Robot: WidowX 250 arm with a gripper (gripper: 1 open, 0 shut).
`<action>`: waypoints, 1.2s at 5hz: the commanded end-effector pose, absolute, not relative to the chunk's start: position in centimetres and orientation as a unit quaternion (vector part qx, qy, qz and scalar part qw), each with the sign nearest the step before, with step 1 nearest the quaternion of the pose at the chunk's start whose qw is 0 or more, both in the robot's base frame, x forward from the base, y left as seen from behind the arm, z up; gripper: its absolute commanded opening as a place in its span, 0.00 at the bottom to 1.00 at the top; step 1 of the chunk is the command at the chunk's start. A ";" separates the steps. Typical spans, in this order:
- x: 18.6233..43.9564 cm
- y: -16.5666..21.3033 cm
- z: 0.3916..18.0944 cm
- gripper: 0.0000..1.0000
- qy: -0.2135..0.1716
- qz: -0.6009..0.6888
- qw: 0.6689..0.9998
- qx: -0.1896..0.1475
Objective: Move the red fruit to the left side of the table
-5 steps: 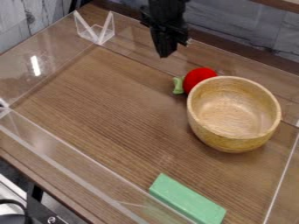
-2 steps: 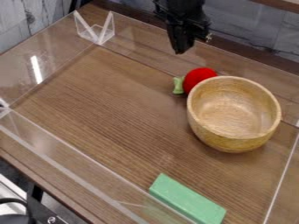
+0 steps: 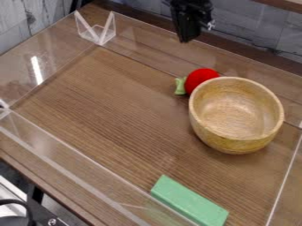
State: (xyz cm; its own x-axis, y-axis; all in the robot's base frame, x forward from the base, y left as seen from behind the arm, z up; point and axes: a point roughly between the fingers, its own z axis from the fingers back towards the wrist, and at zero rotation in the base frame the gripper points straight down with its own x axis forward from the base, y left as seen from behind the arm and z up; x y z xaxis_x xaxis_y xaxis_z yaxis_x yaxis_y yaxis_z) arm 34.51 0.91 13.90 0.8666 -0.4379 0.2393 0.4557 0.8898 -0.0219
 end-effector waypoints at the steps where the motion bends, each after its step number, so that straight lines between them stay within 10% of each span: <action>1: 35.4 -0.4 17.1 0.00 -0.159 -0.244 0.956 -0.030; 4: 35.7 -2.9 16.8 0.00 -0.155 -0.245 0.956 -0.044; 5: 36.8 -3.4 14.6 1.00 -0.131 -0.264 0.954 -0.055; 6: 37.7 -4.1 12.2 0.00 -0.107 -0.281 0.952 -0.066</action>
State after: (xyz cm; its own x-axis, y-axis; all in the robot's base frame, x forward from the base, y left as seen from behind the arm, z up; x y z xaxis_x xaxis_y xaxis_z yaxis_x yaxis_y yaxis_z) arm 36.81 -4.05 9.89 0.8391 -0.5147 0.1760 0.5357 0.8382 -0.1026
